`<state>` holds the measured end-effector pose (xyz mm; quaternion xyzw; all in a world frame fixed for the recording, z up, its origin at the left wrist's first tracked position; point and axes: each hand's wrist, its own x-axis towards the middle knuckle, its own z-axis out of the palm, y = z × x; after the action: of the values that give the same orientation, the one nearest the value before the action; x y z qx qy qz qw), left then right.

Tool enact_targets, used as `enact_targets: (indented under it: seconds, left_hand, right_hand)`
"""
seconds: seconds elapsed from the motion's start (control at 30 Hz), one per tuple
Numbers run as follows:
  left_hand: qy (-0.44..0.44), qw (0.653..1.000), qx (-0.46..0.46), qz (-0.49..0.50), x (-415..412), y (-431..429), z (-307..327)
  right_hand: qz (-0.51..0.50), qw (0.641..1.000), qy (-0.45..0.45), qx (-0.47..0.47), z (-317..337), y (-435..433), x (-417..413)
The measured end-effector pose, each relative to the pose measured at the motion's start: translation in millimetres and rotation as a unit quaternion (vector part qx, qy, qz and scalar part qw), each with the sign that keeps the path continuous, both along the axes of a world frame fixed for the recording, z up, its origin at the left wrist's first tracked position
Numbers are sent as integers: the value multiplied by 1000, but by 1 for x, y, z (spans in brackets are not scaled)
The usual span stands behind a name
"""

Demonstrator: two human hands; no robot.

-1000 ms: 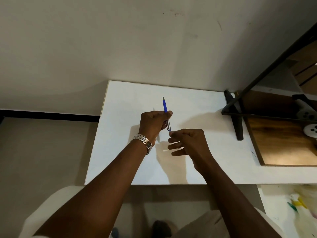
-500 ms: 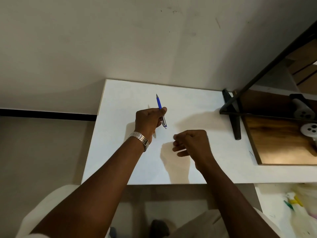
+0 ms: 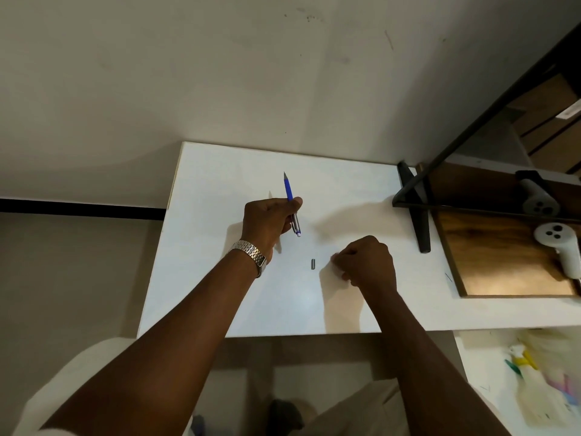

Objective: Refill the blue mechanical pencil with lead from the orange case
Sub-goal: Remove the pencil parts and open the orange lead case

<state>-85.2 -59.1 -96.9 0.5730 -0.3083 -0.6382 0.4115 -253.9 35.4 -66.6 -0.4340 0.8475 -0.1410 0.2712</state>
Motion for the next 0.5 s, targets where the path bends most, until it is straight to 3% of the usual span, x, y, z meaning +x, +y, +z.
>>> enact_targets:
  seconds: [0.2,0.27,0.33,0.4,0.5]
  left_hand:
    - [9,1000,1,1,-2,0,-1]
    - [11,1000,-2,0,-4,0,-1]
    - [2,1000,-16,-7,-6,1,0]
    - [-13,998,-56,-23,-8,2,2]
    - [-29,989,-132,-56,-10,6,6]
  right_hand:
    - [-14,998,-45,-35,-2,3,-3]
    - [-57,981,-148,-110,-2,2,-1]
    - [-123,923,-336,-145,-2,-2,7]
    - [-170,850,-484,-116,-5,-5,18]
    - [-204,778,-590,-68,-10,-8,30]
